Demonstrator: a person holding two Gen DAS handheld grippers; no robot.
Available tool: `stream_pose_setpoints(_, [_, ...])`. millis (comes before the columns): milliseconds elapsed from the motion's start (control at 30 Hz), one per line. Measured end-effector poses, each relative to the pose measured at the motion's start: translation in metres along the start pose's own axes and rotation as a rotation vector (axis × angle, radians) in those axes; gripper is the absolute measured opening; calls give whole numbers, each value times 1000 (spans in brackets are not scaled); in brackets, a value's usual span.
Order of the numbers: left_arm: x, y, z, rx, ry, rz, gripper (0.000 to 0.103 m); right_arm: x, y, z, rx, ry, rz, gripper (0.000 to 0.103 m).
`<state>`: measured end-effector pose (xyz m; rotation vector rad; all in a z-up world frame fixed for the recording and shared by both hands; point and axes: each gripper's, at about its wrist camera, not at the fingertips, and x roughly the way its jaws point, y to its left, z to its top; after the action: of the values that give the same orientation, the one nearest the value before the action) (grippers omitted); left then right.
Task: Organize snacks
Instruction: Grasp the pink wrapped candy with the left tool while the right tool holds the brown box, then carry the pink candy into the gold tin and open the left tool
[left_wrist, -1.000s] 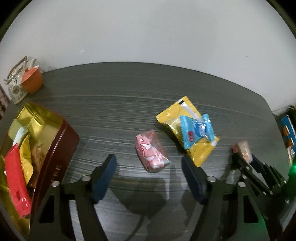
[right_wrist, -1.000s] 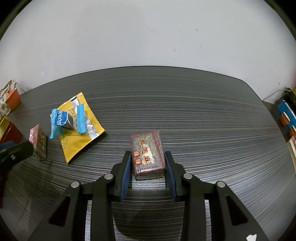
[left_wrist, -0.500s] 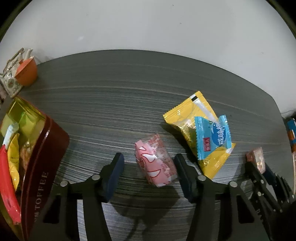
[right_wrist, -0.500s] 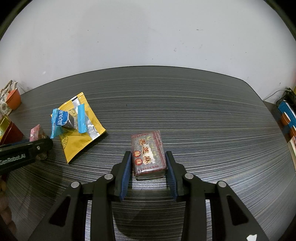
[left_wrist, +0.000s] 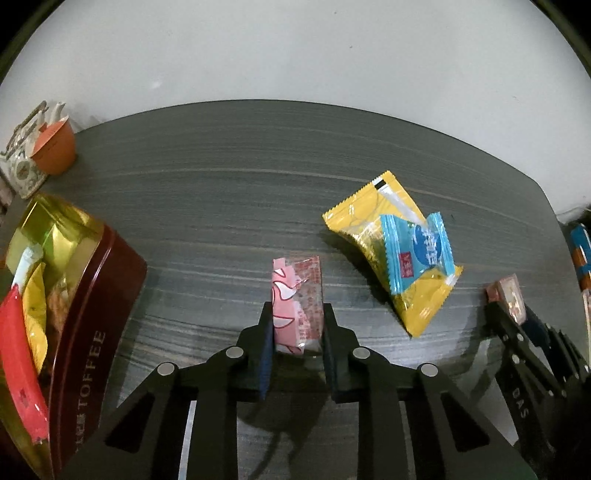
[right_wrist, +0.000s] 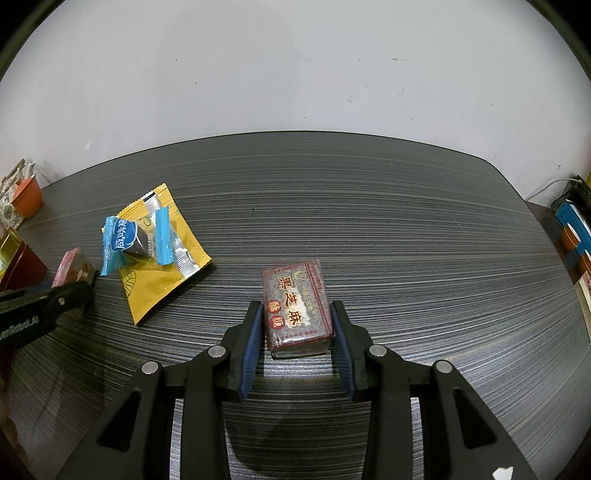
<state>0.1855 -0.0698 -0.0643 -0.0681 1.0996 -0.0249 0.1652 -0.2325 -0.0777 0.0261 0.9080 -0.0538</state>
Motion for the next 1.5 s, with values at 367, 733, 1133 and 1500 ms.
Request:
stream_pose_setpoints(367, [-19,18,-22,29,-14,8,23,-1,0,1,1,0,0,35])
stream_pose_setpoints(733, [-72,6,-33,76,-93,28,23,-2,0,1,1,1,0,35])
stream_pose_setpoints(1133, [-113,48,-30,68,-174,60,23,-2,0,2,-1,1,-1,35])
stream_pose_setpoints(1500, [-138,142,-19,-58,-204,128,23,-2,0,2,-3,2,-5,35])
